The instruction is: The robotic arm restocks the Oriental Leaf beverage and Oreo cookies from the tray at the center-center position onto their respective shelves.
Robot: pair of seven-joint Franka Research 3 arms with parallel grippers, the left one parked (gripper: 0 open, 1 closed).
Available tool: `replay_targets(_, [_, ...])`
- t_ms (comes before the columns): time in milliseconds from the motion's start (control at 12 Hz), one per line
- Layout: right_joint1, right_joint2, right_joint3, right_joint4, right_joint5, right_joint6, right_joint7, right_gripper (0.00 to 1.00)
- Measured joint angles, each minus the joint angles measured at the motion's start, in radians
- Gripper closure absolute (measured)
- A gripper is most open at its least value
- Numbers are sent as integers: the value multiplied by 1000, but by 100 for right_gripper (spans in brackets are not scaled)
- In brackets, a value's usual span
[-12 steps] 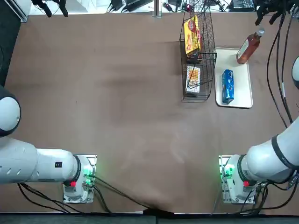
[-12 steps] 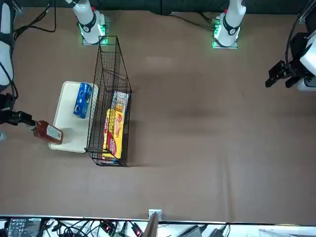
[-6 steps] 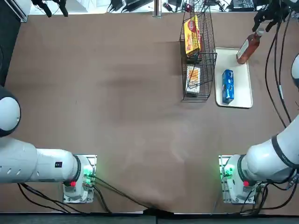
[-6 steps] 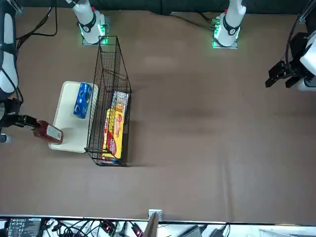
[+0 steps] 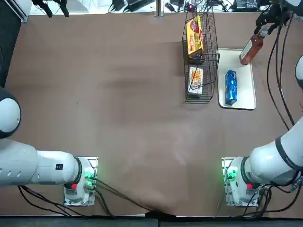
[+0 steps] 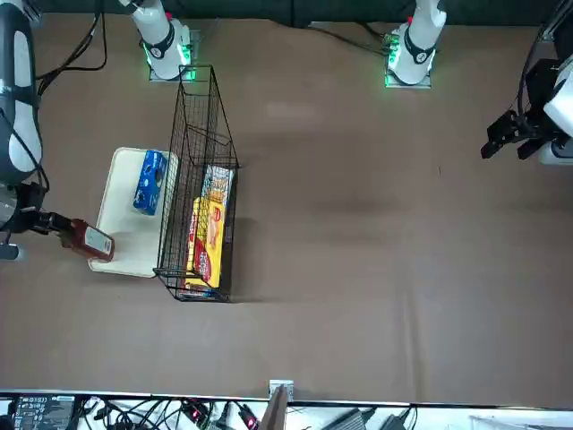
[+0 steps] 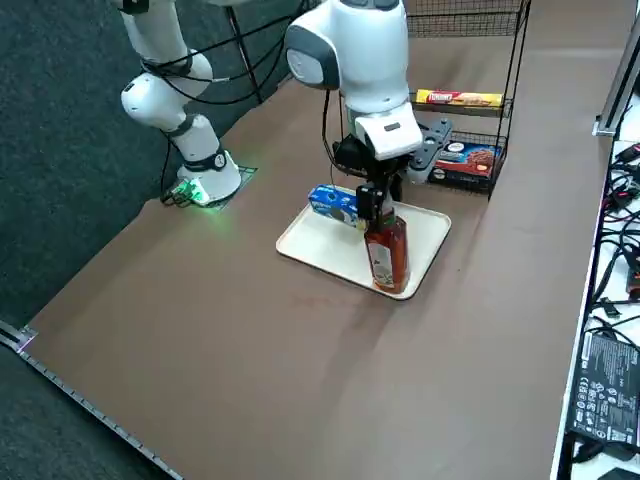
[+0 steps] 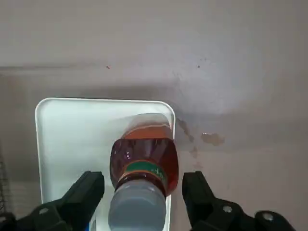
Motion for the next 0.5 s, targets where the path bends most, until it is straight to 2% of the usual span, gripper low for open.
replay_targets(500, [0,-1,0,-42,0,36,0,1])
